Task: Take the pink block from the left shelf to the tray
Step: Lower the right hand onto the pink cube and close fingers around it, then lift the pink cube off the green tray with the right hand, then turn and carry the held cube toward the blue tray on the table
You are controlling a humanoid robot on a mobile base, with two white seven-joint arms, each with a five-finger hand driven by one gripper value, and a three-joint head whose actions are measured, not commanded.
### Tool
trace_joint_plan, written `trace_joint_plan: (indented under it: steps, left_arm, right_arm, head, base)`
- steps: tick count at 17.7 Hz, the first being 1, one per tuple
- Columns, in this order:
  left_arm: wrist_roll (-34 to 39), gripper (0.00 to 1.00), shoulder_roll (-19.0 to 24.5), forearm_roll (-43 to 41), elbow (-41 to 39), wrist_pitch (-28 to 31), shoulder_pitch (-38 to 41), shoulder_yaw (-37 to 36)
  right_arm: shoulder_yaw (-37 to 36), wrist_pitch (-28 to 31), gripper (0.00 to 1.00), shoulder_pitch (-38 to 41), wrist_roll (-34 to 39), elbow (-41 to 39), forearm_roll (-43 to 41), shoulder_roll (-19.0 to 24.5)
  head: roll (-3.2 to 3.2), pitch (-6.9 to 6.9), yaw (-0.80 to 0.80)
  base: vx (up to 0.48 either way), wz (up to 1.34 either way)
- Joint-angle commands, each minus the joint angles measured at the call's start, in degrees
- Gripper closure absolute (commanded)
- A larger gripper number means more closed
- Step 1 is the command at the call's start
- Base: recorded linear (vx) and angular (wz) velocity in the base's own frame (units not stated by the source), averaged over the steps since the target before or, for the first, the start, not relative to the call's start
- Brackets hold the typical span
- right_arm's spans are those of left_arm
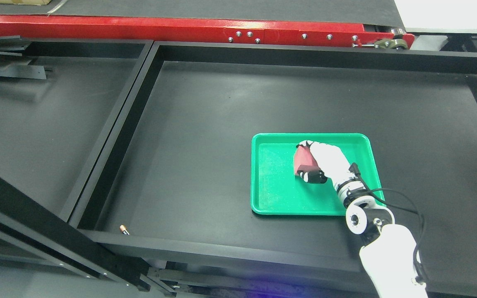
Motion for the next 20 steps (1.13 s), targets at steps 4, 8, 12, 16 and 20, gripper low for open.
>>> trace_joint_plan:
  steps: [4, 8, 12, 16, 20]
  left_arm:
    - [0.0, 0.00, 1.0, 0.0, -1.0, 0.0, 1.1, 0.0]
    - [0.0, 0.00, 1.0, 0.0, -1.0, 0.0, 1.1, 0.0]
    - [0.0, 0.00, 1.0, 0.0, -1.0, 0.0, 1.1, 0.0]
    - [0.0, 0.00, 1.0, 0.0, -1.0, 0.0, 1.1, 0.0]
    - [0.0, 0.00, 1.0, 0.0, -1.0, 0.0, 1.1, 0.0]
  right_arm:
    - [-9.5, -11.3, 0.97, 4.2, -18.8, -9.5, -7.4, -1.9]
    - [-10.2, -12.0, 0.99, 5.4, -29.3, -10.7, -8.2, -2.0]
    - [-10.2, -11.8, 0.99, 5.6, -29.7, -10.7, -8.2, -2.0]
    - [-10.2, -11.7, 0.99, 6.0, -29.7, -11.1, -8.2, -2.0]
    - [-10.2, -11.7, 0.99, 7.2, -29.7, -11.8, -8.3, -2.0]
  head:
    - [0.00, 0.00, 0.00]
    - [0.00, 0.00, 0.00]
    - [0.00, 0.00, 0.00]
    - [0.00, 0.00, 0.00]
    - [0.00, 0.00, 0.00]
  base:
    - [0.005, 0.00]
    - [0.007, -0.02]
    - [-0.020, 0.04]
    - [-0.069, 0.11]
    - [-0.111, 0.21]
